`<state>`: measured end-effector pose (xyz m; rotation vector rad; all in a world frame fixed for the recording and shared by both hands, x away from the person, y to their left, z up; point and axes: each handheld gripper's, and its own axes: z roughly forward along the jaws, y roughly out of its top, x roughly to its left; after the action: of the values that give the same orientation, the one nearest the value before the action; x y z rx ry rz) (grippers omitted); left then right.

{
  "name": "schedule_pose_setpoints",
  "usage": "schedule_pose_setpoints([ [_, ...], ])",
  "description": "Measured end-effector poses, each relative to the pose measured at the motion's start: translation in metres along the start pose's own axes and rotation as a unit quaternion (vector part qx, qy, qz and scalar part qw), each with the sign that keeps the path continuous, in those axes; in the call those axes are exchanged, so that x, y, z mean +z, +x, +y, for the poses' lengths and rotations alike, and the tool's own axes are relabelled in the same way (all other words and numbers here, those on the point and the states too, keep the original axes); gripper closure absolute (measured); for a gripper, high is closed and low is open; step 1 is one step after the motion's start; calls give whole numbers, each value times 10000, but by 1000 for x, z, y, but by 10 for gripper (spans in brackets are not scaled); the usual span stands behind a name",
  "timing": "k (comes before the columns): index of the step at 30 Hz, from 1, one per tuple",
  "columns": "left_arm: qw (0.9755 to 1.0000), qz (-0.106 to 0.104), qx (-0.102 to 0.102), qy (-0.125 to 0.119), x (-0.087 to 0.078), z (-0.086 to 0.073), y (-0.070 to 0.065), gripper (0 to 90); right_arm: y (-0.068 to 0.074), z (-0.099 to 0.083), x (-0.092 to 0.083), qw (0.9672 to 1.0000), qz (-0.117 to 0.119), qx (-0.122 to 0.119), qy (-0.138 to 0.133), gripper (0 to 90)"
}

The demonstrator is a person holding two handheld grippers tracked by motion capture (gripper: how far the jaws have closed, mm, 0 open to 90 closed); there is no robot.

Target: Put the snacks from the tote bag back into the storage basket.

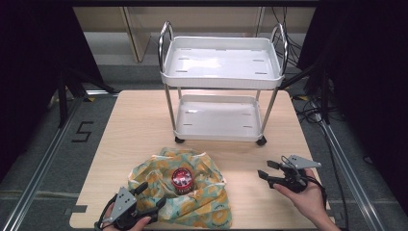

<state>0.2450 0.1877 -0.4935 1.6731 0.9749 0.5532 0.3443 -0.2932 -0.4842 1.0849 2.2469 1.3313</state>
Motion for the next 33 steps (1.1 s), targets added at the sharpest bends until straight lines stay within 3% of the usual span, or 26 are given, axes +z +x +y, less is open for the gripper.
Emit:
schedule_pose_setpoints([
  [2,10000,33,4,43,0,0,0,203,0,0,0,10000,23,12,-53,417],
  [3,10000,43,3,58,0,0,-1,203,3,2,-2,9998,127,148,37,393],
  [5,10000,22,21,34,1,0,-2,203,6,4,-2,9996,213,153,87,381],
  [7,9999,19,79,80,0,0,-1,202,6,5,-1,9997,236,41,60,381],
  [8,10000,15,62,64,0,0,-1,203,13,8,1,9990,439,-24,25,383],
  [10,10000,-5,53,50,1,-1,-1,203,22,13,2,9983,576,-57,23,383],
  [12,9999,30,89,121,1,0,0,203,27,17,3,9983,565,-163,6,384],
  [14,9999,35,68,132,1,0,0,203,42,28,9,9962,769,-406,-106,384],
  [16,9999,30,27,97,1,-1,-1,203,46,30,10,9954,867,-394,-66,385],
  [19,9999,32,68,103,1,-1,0,204,59,37,19,9929,1008,-614,-124,388],
  [21,9999,24,89,99,1,-1,0,205,65,39,20,9922,1120,-549,-29,388],
  [23,9999,31,99,119,1,-1,-1,205,68,43,24,9896,1237,-738,-64,389],
  [24,9999,38,112,96,1,-1,-2,206,68,45,26,9886,1237,-857,-79,389],
  [26,10000,-2,64,12,2,-1,-3,206,75,48,29,9888,1296,-746,-9,390],
  [29,9999,28,133,103,1,-1,-2,206,79,53,35,9870,1311,-930,-58,393],
  [32,9999,25,92,89,2,-1,-3,206,86,56,41,9864,1372,-900,-11,395],
  [33,9998,26,130,119,1,-1,-2,206,86,59,43,9845,1442,-1002,14,395],
])
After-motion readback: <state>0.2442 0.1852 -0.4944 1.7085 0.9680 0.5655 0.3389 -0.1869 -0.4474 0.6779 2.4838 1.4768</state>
